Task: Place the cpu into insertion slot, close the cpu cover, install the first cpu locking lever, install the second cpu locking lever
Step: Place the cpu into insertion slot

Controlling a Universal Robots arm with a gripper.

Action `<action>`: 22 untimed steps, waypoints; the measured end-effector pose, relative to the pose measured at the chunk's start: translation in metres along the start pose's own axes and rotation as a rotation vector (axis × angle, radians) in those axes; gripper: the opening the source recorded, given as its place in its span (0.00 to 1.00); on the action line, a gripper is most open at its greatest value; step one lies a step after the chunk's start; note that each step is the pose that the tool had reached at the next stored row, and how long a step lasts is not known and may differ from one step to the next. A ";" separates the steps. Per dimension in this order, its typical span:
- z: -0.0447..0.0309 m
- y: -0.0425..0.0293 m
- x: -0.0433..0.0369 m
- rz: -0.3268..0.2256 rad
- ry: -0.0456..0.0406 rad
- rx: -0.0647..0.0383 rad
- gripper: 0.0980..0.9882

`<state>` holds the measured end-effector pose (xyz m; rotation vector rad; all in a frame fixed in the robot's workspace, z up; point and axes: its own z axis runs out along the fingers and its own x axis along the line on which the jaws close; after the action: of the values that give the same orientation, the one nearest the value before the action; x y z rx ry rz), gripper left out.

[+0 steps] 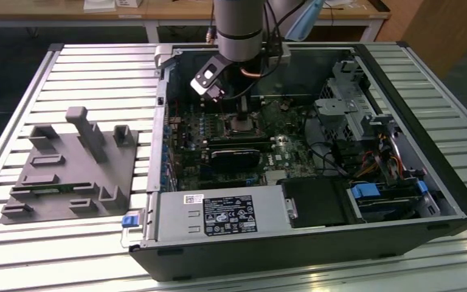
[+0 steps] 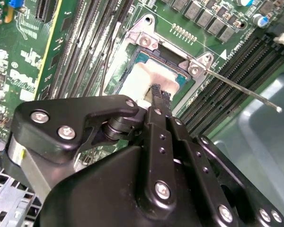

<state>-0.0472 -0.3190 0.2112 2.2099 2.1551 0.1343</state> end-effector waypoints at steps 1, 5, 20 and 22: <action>-0.0022 0.0002 0.0001 0.001 -0.0001 0.000 0.01; -0.0126 0.0012 0.0003 0.004 -0.0005 0.000 0.01; -0.0451 0.0044 0.0012 0.017 -0.0017 -0.001 0.01; -0.0452 0.0044 0.0012 0.017 -0.0018 -0.001 0.01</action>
<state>-0.0472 -0.3190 0.2566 2.2280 2.1351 0.1336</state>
